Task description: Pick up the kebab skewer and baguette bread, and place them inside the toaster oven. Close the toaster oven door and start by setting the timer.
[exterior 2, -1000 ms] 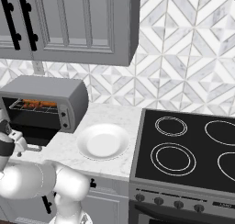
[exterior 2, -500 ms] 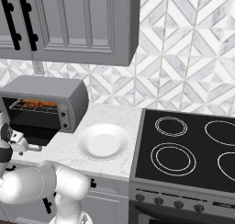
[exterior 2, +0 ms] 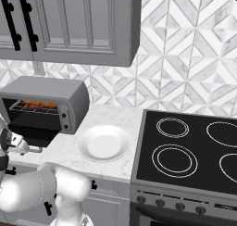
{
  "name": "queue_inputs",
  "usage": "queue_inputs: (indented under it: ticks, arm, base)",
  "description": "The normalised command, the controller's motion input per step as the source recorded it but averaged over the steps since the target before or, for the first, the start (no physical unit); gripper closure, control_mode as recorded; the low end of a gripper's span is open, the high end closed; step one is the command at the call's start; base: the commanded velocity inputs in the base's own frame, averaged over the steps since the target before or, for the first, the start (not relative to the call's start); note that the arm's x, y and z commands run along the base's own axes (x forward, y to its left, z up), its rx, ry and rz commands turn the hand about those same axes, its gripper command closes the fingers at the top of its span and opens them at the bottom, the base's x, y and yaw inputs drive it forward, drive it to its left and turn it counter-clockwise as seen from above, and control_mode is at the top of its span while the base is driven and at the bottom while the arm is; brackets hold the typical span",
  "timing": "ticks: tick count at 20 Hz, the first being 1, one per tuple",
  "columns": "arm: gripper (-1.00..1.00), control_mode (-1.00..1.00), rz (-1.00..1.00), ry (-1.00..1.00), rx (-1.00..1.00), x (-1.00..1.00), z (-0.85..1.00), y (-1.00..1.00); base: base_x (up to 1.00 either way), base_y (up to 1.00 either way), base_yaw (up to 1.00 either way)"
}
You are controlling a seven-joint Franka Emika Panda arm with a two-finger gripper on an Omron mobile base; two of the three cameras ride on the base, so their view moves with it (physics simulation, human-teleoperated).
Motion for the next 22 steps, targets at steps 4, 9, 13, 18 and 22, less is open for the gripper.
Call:
queue_inputs:
  ticks: [4, 9, 13, 18, 22]
  arm:
    - [-1.0, -1.0, 0.03, -0.16, 0.04, 0.72, 0.13, -0.33]
    - [-1.0, -1.0, 0.04, -0.14, 0.03, 0.79, 0.26, -0.42]
    - [-1.0, -1.0, 0.07, -0.17, 0.05, 0.73, 0.33, -0.43]
    - [-1.0, -1.0, 0.09, -0.32, 0.08, 0.74, 0.26, -0.35]
    - [-1.0, -1.0, 0.09, -0.34, 0.09, 0.88, 0.14, -0.35]
  base:
    - [0.0, 0.0, 0.0]
    - [0.0, 0.0, 0.0]
    - [0.0, 0.0, 0.0]
    - [0.0, 0.0, 0.0]
    - [0.0, 0.0, 0.0]
